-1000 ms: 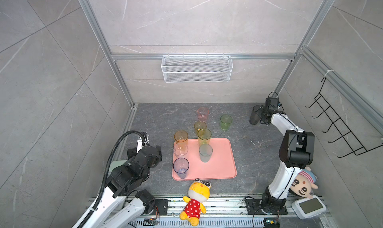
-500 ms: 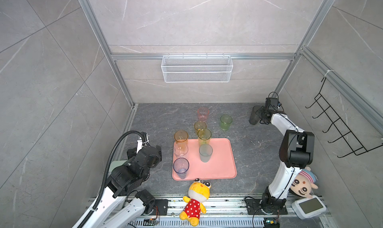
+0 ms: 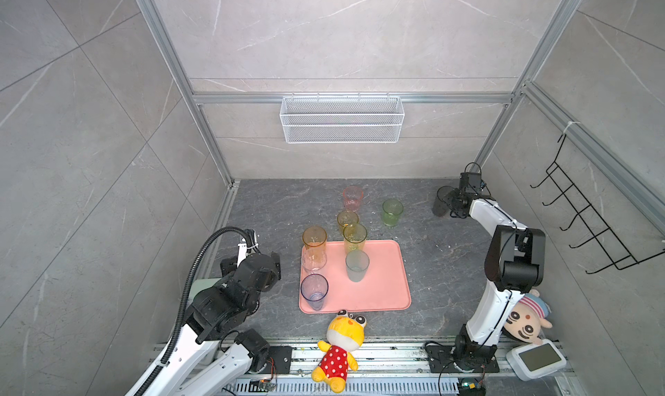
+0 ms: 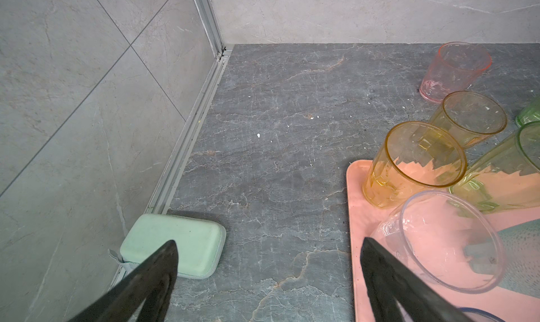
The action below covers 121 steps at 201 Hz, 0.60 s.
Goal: Place the glasses into the tray
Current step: 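Lower the right gripper onto the dark grey glass and close on its rim, then lift the dark grey glass with the right gripper and swing it toward the tray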
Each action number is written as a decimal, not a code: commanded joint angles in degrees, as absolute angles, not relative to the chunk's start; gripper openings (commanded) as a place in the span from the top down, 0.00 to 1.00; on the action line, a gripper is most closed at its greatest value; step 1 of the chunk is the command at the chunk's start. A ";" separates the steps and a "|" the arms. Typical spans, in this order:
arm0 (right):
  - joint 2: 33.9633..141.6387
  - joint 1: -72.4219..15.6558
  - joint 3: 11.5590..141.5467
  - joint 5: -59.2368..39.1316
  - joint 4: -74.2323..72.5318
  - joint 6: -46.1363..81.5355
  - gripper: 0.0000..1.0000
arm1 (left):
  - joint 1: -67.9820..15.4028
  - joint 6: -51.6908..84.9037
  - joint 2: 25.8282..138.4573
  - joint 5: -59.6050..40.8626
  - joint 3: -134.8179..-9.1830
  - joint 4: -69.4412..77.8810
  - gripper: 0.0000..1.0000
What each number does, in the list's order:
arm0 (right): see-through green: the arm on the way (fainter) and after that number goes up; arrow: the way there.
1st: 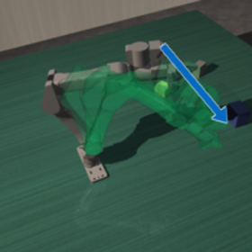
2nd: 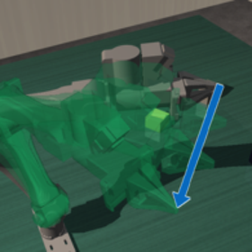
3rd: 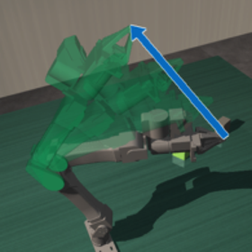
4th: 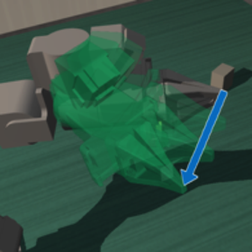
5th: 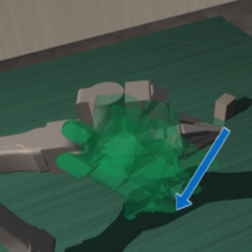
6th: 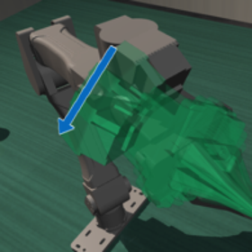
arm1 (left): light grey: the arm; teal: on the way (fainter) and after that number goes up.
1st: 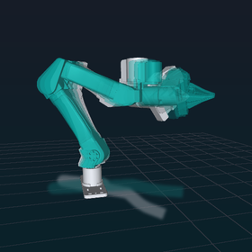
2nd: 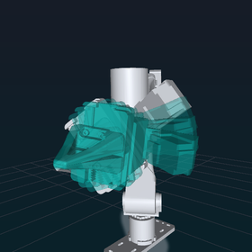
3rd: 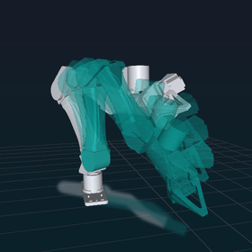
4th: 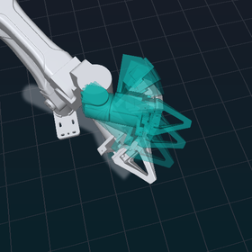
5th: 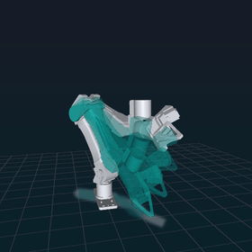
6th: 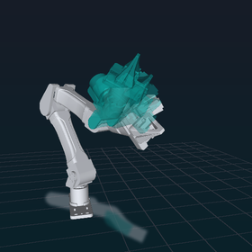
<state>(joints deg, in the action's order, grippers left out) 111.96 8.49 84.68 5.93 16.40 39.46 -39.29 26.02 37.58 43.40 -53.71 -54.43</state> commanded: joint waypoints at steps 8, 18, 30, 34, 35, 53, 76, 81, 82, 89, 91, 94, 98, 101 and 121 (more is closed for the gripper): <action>108.92 8.68 83.42 4.82 15.95 38.91 0.57 | -39.55 27.33 37.37 44.47 -53.53 -54.44 0.03; 108.60 8.65 83.32 3.93 15.91 38.45 0.61 | -39.57 27.29 37.42 44.39 -53.51 -54.48 0.03; 108.13 8.63 82.90 3.32 15.70 38.37 0.66 | -39.55 27.32 37.47 44.30 -53.45 -54.33 0.03; 107.90 8.74 82.71 3.07 15.53 38.32 0.68 | -39.55 27.28 37.47 44.30 -53.50 -54.34 0.03; 107.87 8.72 82.71 2.99 15.50 38.32 0.68 | -39.55 27.26 37.50 44.30 -53.51 -54.33 0.03; 107.19 8.61 82.11 2.07 15.12 38.06 0.75 | -39.55 27.29 37.58 44.21 -53.55 -54.34 0.03; 106.38 8.66 81.66 1.24 15.12 37.84 0.81 | -39.55 27.33 37.45 44.12 -53.53 -54.36 0.03; 106.14 8.55 81.48 1.10 15.12 37.79 0.82 | -39.55 27.30 37.44 44.17 -53.45 -54.35 0.03; 106.11 8.62 81.43 1.12 15.12 37.79 0.82 | -39.55 27.32 37.49 44.14 -53.49 -54.37 0.03; 105.70 8.65 81.19 0.90 15.00 37.71 0.84 | -39.55 27.32 37.42 44.01 -53.47 -54.36 0.03; 105.62 8.63 81.10 0.89 14.98 37.66 0.85 | -39.59 27.29 37.42 44.03 -53.49 -54.35 0.03; 105.42 8.66 80.99 0.76 14.95 37.63 0.85 | -39.56 27.31 37.44 44.03 -53.44 -54.35 0.03; 105.16 8.58 80.77 0.63 14.86 37.62 0.86 | -39.55 27.33 37.44 44.03 -53.45 -54.36 0.03; 105.00 8.64 80.64 0.55 14.78 37.56 0.87 | -39.59 27.29 37.38 44.03 -53.51 -54.33 0.03; 104.09 8.61 80.08 0.10 14.67 37.38 0.90 | -39.55 27.29 37.60 43.95 -53.52 -54.40 0.03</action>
